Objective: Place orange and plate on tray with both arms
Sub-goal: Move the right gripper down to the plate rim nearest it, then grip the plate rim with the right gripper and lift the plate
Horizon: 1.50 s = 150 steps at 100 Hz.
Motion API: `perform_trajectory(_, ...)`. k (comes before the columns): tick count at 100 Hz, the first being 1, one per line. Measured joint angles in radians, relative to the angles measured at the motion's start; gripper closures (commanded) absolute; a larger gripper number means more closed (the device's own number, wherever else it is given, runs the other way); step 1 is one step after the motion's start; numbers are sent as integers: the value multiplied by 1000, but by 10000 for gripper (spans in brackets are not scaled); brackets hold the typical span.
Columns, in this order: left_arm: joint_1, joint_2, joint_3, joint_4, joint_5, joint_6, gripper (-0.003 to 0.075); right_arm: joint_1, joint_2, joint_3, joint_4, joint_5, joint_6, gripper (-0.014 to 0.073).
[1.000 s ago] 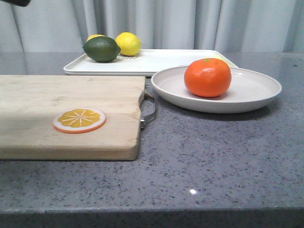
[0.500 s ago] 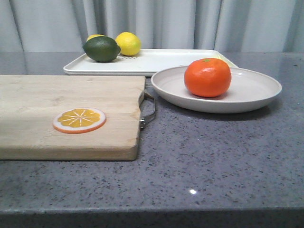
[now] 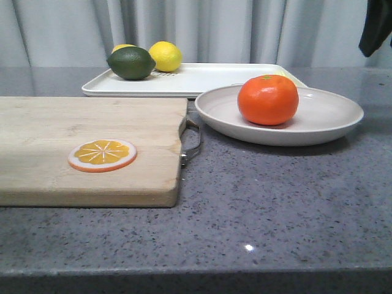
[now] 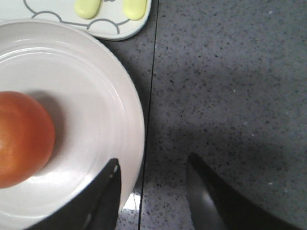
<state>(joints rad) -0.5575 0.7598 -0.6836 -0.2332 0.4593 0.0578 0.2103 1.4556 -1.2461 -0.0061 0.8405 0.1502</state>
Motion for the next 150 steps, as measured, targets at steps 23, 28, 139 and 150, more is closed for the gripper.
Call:
perform_trajectory(23, 0, 0, 0, 0, 0, 0, 741, 0, 132, -42, 25, 20, 0, 250)
perform_trajectory(28, 0, 0, 0, 0, 0, 0, 741, 0, 155, -44, 27, 22, 0, 250)
perform_trajectory(139, 0, 0, 0, 0, 24, 0, 741, -7, 226, -56, 84, 19, 11, 654)
perform_trajectory(150, 0, 0, 0, 0, 24, 0, 741, -32, 196, -56, 111, 38, 8, 654)
